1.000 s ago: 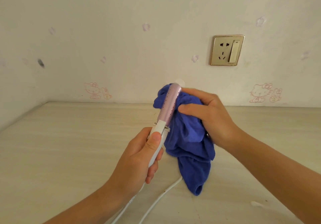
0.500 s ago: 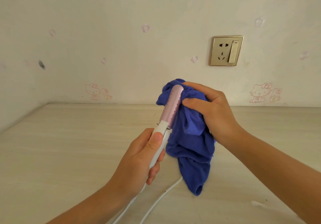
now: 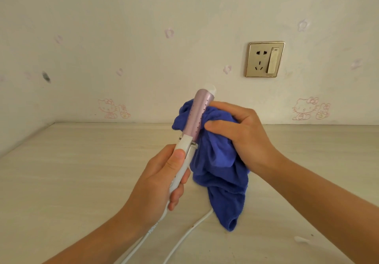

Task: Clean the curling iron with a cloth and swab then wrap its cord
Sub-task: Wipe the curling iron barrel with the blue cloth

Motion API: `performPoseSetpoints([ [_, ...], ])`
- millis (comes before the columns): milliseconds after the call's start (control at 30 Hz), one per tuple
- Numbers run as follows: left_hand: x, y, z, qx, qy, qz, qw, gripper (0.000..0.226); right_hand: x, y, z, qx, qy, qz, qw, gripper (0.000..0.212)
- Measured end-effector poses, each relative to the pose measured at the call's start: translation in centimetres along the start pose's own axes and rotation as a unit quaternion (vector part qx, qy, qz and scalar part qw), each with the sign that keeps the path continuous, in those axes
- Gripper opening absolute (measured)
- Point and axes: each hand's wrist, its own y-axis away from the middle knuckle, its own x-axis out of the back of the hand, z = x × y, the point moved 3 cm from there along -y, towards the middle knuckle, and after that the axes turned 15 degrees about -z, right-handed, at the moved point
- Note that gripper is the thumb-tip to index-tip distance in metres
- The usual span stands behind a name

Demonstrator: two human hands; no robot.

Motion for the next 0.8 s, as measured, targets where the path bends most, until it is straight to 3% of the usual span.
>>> performPoseSetpoints([
  [167,-0.4,0.2,-0.5,0.02,0.004,0.008,1.0,0.038,0.9,0.0,-0.1,-0.003,-0.008,0.047,0.999,0.037],
  [367,1.1,0.0,0.7,0.004,0.009,0.031,0.999,0.033,-3.2,1.1,1.9,-0.024,-0.055,-0.019,0.998,0.045],
  [700,0.1,0.1,0.1,0.027,-0.002,-0.014,1.0,0.039,1.5,-0.3,-0.6,0.01,-0.022,0.078,0.997,0.036],
  [800,0.2,-0.1,0.1,0.024,0.011,-0.006,1.0,0.038,1.0,0.0,-0.3,0.012,-0.008,0.074,0.997,0.038],
])
